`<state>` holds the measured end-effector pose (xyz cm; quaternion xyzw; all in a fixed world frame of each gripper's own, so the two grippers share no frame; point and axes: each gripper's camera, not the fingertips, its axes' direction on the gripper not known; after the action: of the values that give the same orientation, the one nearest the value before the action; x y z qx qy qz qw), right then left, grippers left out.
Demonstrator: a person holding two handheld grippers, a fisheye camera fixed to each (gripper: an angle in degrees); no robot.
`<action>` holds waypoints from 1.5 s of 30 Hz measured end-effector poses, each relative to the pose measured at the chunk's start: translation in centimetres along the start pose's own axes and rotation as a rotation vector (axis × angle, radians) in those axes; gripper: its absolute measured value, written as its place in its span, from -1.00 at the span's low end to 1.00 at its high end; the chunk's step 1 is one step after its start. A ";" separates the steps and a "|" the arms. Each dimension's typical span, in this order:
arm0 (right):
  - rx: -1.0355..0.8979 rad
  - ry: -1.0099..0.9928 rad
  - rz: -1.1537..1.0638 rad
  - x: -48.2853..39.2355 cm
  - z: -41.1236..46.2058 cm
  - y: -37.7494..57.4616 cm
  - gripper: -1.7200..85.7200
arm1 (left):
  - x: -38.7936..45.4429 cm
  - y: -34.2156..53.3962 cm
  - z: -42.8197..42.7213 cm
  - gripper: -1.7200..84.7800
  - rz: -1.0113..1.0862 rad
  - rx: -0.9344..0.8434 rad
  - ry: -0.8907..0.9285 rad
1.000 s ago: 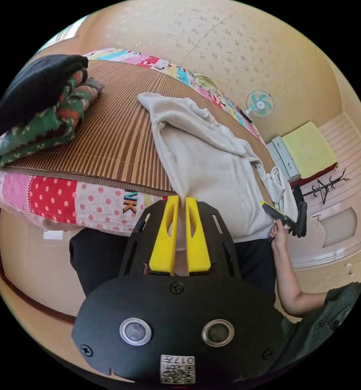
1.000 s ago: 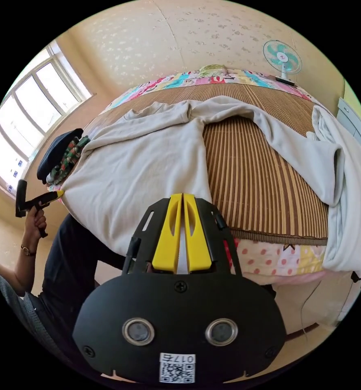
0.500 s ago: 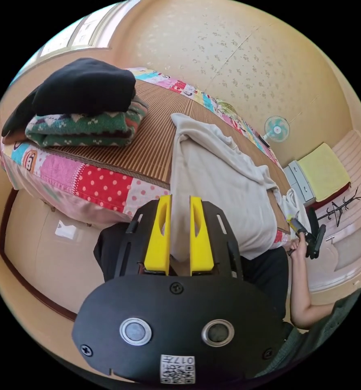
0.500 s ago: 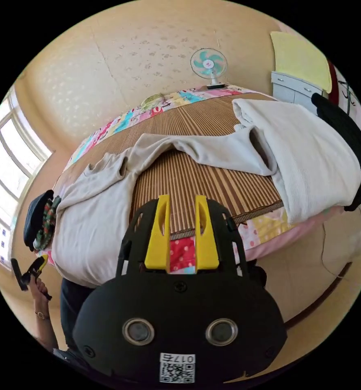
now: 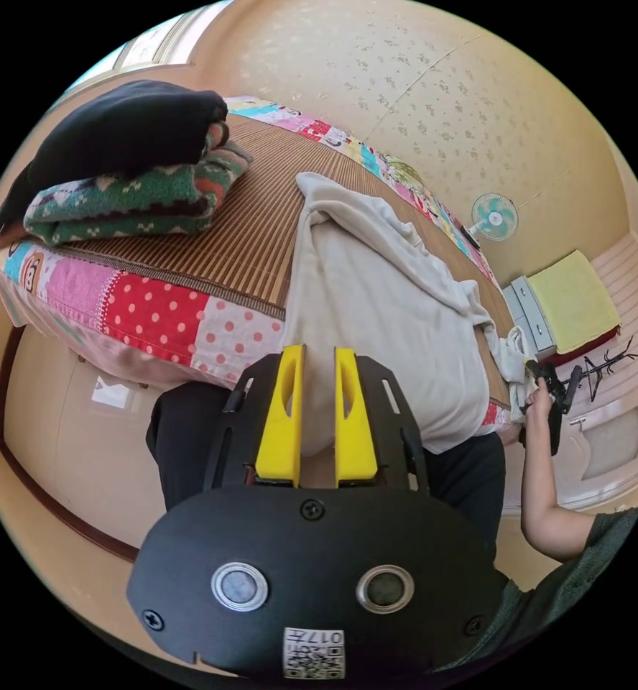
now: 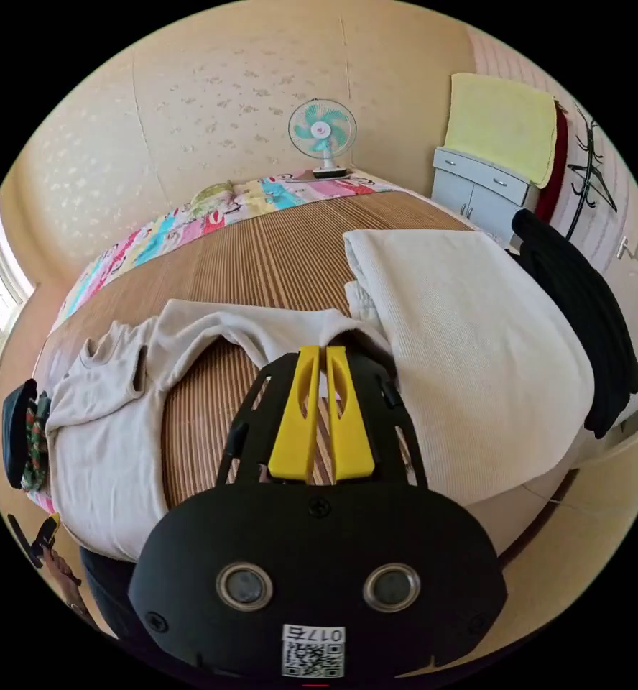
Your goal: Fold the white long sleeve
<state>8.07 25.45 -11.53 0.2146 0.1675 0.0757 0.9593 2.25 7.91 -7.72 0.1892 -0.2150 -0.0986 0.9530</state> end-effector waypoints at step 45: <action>-0.297 -0.393 -0.349 -18.5 19.1 -0.9 -0.86 | 7.9 -18.1 -1.4 -0.96 0.235 0.277 0.121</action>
<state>-2.32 13.23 9.71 0.0506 0.0003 -0.1096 0.9927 7.97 -10.25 -13.21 0.2978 -0.1896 0.0556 0.9340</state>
